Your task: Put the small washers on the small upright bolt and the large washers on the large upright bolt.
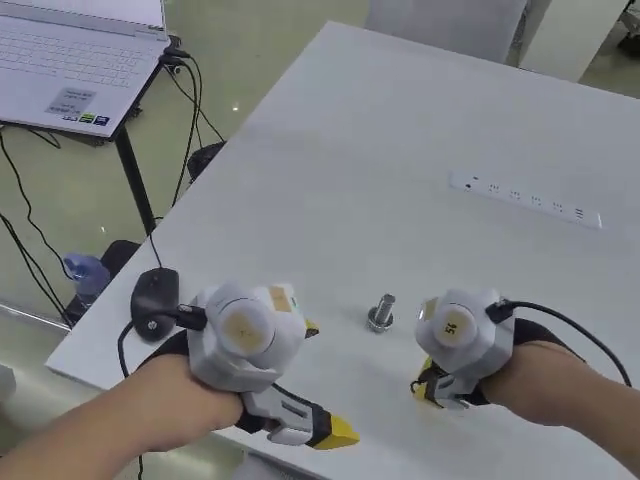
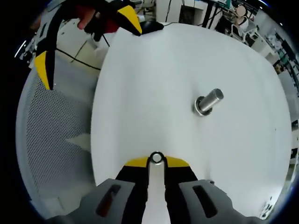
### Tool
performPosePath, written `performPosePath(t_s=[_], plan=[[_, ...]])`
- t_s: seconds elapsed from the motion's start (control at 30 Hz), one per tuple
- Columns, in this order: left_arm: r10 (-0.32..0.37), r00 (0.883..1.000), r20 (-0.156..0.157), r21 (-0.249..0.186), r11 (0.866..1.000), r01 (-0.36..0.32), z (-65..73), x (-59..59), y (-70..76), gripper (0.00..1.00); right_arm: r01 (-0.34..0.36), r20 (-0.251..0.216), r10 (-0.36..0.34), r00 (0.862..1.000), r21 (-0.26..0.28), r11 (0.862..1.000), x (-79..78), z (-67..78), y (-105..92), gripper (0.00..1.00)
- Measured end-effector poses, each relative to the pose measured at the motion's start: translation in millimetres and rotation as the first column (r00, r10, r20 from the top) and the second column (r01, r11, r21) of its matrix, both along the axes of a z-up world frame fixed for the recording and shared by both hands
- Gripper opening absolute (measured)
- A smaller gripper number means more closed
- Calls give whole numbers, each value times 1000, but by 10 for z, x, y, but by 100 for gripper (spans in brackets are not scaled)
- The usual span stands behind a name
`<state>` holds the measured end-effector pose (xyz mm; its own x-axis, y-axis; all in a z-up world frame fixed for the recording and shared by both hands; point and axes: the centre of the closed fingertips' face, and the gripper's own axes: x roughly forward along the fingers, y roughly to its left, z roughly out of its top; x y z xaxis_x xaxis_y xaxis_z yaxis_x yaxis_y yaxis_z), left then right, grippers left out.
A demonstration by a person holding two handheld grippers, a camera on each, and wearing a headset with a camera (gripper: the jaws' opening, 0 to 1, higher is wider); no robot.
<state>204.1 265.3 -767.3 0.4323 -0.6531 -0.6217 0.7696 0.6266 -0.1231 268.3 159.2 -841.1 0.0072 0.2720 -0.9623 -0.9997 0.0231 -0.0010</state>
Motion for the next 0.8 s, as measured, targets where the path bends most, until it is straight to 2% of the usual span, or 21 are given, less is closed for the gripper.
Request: performPosePath(t_s=[0.17, 0.47, 0.63, 0.8], plan=[[-2, 1000, 8, 11, 1000, 2, 1, 17, -15, 78, 48, 11, -48, 999, -7, 999, 106, 100, -310, 12], [-6, 1000, -6, 27, 1000, 6, -34, 6, -51, 78, 148, 35, -148, 988, -16, 989, 364, 212, -810, 12], [1, 1000, -16, 41, 999, 0, -67, 15, -2, 77, 176, 48, -175, 983, -12, 984, 503, 280, -938, 12], [8, 1000, -20, 48, 999, -7, -72, 28, 44, 76, 182, 67, -181, 981, -8, 983, 676, 362, -945, 12]])
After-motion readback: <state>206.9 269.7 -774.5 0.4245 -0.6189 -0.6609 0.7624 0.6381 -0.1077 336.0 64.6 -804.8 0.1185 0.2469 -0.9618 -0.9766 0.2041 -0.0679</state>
